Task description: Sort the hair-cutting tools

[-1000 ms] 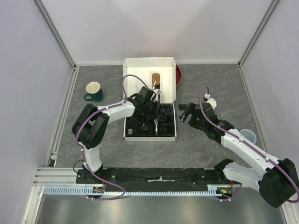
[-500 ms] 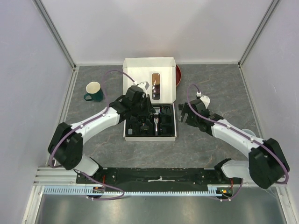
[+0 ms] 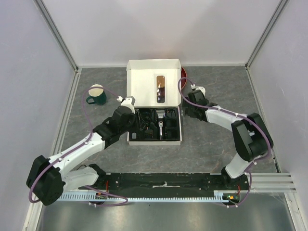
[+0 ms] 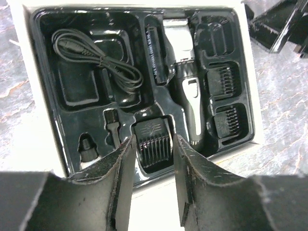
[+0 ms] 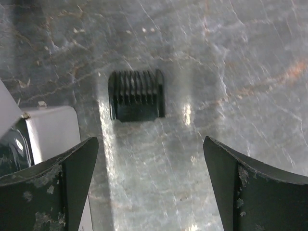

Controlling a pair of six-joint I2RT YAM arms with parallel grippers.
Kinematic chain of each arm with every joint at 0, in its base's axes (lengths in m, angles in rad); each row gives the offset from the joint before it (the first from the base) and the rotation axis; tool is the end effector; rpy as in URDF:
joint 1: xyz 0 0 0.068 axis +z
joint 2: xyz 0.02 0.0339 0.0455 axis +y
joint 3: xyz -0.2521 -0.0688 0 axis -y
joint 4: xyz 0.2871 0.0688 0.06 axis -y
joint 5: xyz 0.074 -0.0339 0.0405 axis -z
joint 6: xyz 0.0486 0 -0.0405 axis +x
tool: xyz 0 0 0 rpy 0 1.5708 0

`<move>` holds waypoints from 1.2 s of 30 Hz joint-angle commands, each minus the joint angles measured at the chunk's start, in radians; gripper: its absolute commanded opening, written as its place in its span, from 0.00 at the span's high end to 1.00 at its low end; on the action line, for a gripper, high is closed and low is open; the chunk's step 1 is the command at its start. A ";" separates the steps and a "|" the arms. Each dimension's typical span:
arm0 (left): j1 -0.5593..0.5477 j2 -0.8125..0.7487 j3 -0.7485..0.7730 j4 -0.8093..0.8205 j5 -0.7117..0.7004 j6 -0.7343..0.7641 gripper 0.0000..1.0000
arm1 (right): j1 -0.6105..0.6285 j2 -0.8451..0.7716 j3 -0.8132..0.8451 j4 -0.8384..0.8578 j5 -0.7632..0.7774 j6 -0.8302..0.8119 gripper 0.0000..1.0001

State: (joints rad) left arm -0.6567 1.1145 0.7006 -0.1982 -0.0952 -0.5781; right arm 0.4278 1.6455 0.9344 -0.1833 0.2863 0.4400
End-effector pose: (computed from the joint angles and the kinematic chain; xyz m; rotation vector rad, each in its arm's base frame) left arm 0.2373 -0.1771 0.2090 0.0326 2.2425 -0.5876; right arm 0.3433 0.1414 0.1289 0.1371 2.4125 0.0412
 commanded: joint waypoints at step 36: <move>0.003 -0.202 -0.124 0.075 0.020 -0.022 0.54 | -0.092 0.114 0.001 0.102 -0.101 0.163 0.58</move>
State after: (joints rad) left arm -0.6567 0.9268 0.5819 -0.1432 -0.0967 -0.5789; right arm 0.3328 1.8160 1.0111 -0.0410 0.2295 0.5148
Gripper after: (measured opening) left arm 0.457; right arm 0.565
